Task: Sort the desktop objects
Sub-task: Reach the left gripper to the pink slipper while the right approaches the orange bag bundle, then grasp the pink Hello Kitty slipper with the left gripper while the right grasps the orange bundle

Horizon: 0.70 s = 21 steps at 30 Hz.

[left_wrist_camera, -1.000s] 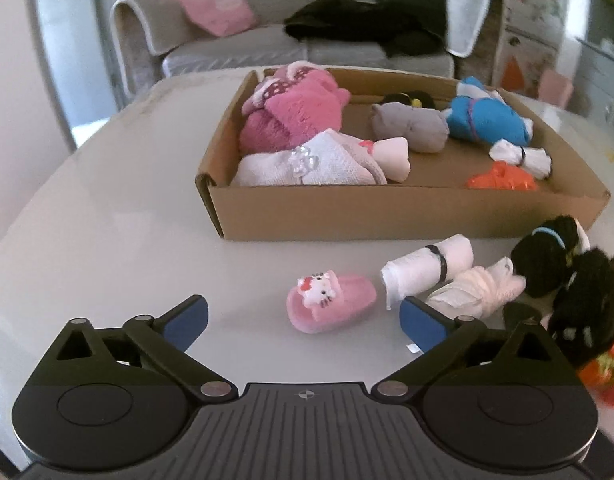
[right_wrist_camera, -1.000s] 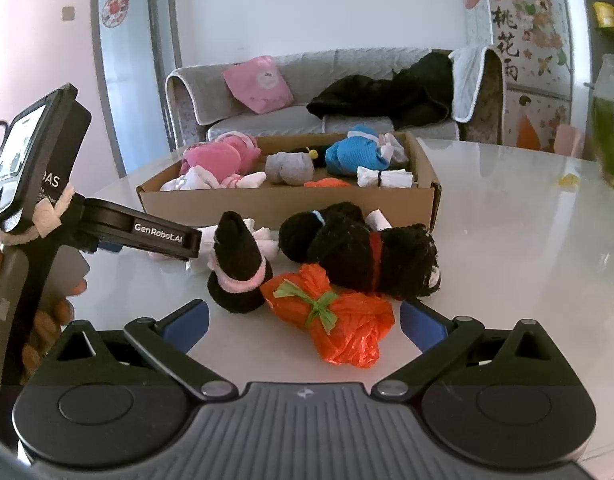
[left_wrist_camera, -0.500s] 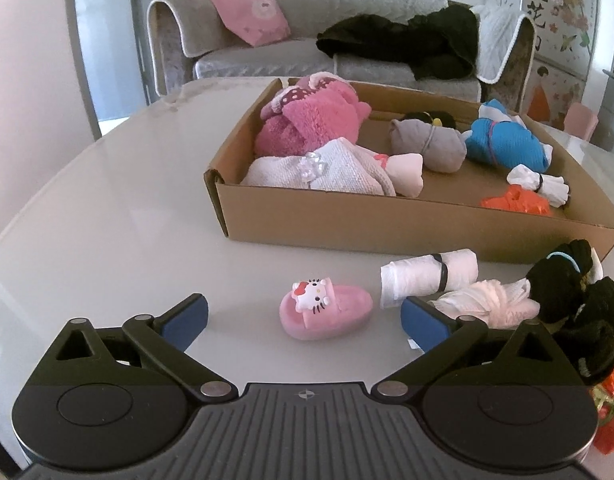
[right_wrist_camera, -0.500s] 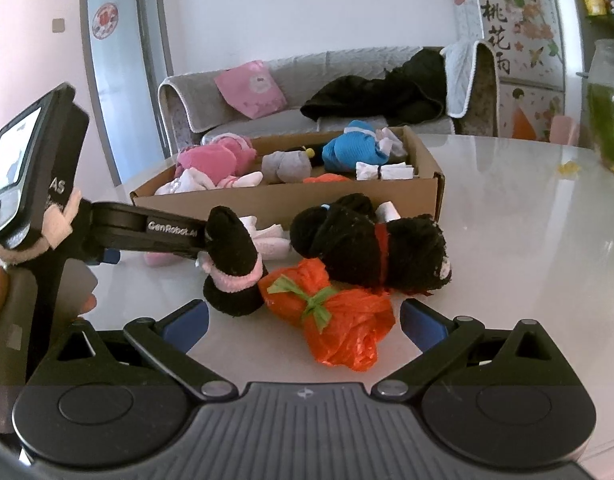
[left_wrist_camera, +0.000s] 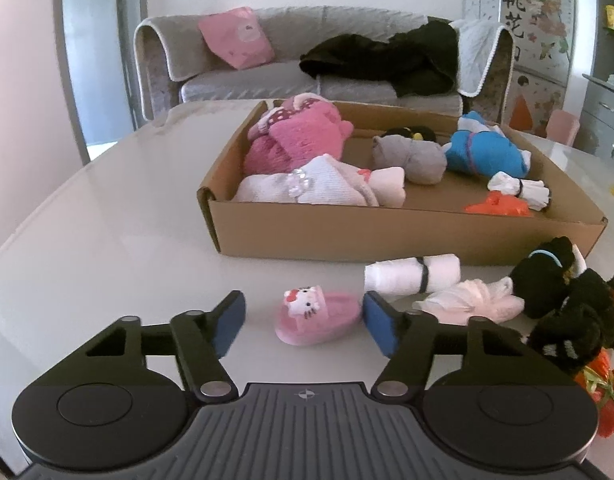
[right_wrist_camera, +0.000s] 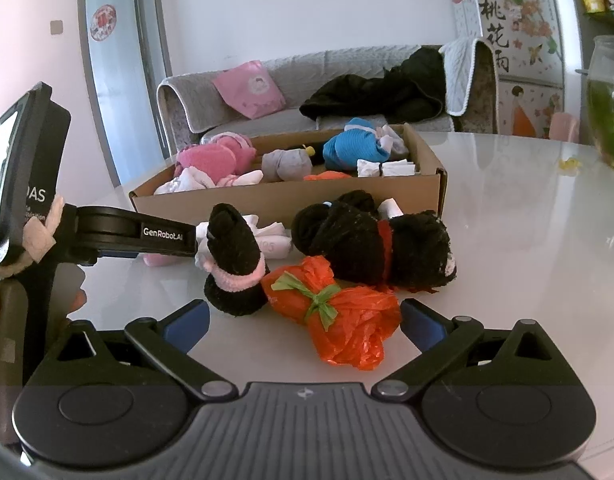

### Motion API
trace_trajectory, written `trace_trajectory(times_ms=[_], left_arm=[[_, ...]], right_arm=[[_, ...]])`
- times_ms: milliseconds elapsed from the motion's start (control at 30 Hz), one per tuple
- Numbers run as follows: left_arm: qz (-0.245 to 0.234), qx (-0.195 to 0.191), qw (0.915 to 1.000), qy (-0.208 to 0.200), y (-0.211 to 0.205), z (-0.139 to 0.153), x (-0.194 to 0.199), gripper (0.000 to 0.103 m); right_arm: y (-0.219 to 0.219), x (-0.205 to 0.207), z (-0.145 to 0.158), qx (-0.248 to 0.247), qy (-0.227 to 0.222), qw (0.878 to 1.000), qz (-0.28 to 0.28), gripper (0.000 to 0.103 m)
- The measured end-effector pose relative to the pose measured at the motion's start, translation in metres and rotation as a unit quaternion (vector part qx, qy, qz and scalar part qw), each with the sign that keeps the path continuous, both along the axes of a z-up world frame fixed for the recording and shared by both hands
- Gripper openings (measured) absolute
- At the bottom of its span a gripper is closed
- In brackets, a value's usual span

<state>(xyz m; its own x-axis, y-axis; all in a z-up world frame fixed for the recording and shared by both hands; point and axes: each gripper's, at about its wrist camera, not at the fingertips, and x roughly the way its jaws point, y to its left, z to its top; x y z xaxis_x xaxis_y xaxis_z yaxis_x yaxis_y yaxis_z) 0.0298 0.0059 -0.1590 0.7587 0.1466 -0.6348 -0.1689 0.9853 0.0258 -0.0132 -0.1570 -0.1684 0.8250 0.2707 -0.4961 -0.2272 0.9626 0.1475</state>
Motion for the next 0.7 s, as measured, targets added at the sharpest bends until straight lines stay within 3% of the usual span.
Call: trace_trajectory(times_ms=[233, 333, 500, 700], left_arm=[[-0.002, 0.0, 1.0, -0.003, -0.0027, 0.0, 0.0005, 0.065], [-0.008, 0.0, 0.9999, -0.006, -0.006, 0.0001, 0.0003, 0.056], [-0.012, 0.006, 0.9999, -0.007, -0.0091, 0.0001, -0.0006, 0.055], [-0.016, -0.002, 0.9999, -0.005, -0.0064, 0.0016, -0.002, 0.055]], right_arm=[[0.0007, 0.0035, -0.0032, -0.004, 0.001, 1.0, -0.005, 0.099], [0.0015, 0.0043, -0.0056, -0.008, 0.002, 1.0, -0.005, 0.095], [0.0043, 0.0023, -0.0045, -0.019, -0.006, 1.0, -0.002, 0.058], [0.0036, 0.0024, -0.0047, -0.019, -0.01, 1.0, 0.005, 0.047]])
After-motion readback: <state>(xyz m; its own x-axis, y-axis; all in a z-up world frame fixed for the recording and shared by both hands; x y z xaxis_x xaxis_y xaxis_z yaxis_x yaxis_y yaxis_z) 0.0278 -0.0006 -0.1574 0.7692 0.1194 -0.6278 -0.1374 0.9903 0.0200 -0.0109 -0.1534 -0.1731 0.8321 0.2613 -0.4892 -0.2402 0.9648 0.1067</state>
